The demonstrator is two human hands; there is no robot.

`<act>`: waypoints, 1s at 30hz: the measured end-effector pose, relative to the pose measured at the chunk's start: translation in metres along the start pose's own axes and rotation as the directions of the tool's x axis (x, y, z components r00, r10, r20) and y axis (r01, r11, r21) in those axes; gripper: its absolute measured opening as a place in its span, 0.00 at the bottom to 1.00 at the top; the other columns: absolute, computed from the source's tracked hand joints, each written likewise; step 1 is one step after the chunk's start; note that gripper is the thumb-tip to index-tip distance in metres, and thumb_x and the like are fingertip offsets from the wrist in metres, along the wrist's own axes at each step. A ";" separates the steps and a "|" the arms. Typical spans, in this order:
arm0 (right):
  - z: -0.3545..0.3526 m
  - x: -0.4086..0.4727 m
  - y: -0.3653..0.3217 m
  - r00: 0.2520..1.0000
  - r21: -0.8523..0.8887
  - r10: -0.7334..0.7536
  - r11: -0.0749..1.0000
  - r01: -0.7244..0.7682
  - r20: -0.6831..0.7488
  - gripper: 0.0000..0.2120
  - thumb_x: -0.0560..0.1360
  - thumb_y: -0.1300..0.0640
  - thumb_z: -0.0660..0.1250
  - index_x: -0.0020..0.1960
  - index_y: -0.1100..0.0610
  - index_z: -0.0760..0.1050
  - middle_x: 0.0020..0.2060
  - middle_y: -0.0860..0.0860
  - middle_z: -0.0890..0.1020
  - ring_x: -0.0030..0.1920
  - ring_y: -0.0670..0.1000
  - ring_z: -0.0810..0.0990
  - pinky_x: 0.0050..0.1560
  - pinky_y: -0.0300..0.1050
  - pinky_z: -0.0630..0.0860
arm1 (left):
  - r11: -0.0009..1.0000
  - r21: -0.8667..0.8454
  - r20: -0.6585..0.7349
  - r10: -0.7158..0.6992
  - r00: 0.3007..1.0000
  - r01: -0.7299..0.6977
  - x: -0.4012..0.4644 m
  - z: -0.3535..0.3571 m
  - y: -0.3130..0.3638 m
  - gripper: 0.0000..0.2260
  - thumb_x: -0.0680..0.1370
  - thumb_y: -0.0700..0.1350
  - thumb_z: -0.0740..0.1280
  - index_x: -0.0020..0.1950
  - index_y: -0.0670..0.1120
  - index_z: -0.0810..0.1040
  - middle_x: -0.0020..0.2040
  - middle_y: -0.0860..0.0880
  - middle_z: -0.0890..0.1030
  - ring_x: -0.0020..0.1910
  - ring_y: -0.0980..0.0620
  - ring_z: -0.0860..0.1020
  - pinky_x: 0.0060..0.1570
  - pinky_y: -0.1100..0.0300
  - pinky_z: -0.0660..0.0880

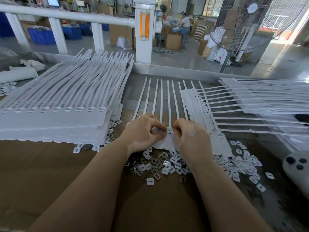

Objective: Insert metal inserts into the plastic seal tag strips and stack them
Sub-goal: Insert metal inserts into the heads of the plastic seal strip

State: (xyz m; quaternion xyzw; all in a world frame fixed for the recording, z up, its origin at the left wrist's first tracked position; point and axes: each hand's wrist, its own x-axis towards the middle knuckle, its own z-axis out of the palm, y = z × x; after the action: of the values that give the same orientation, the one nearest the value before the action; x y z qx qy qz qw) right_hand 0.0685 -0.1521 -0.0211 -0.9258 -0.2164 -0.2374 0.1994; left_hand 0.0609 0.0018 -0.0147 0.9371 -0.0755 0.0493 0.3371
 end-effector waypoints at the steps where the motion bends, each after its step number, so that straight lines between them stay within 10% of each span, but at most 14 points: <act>1: 0.001 0.001 0.000 1.000 -0.017 0.000 1.000 0.000 0.007 0.05 0.76 0.59 0.63 0.46 0.58 0.77 0.39 0.51 0.81 0.41 0.51 0.75 0.41 0.42 0.71 | 1.000 0.002 0.004 0.004 1.000 -0.004 0.000 0.000 0.000 0.08 0.74 0.53 0.68 0.52 0.55 0.81 0.46 0.60 0.72 0.37 0.63 0.70 0.40 0.68 0.64; 30: -0.006 -0.003 0.000 0.985 -0.141 -0.019 0.989 0.044 0.172 0.14 0.79 0.53 0.57 0.56 0.51 0.80 0.51 0.48 0.79 0.54 0.50 0.72 0.54 0.46 0.62 | 0.999 -0.035 -0.002 0.015 1.000 -0.015 0.001 -0.001 -0.004 0.08 0.73 0.53 0.70 0.50 0.55 0.82 0.45 0.61 0.73 0.43 0.60 0.74 0.45 0.65 0.68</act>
State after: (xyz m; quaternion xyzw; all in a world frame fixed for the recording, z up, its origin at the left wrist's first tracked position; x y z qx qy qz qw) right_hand 0.0641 -0.1560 -0.0181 -0.9511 -0.2296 -0.1758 0.1089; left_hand 0.0625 0.0057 -0.0159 0.9305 -0.0832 0.0516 0.3531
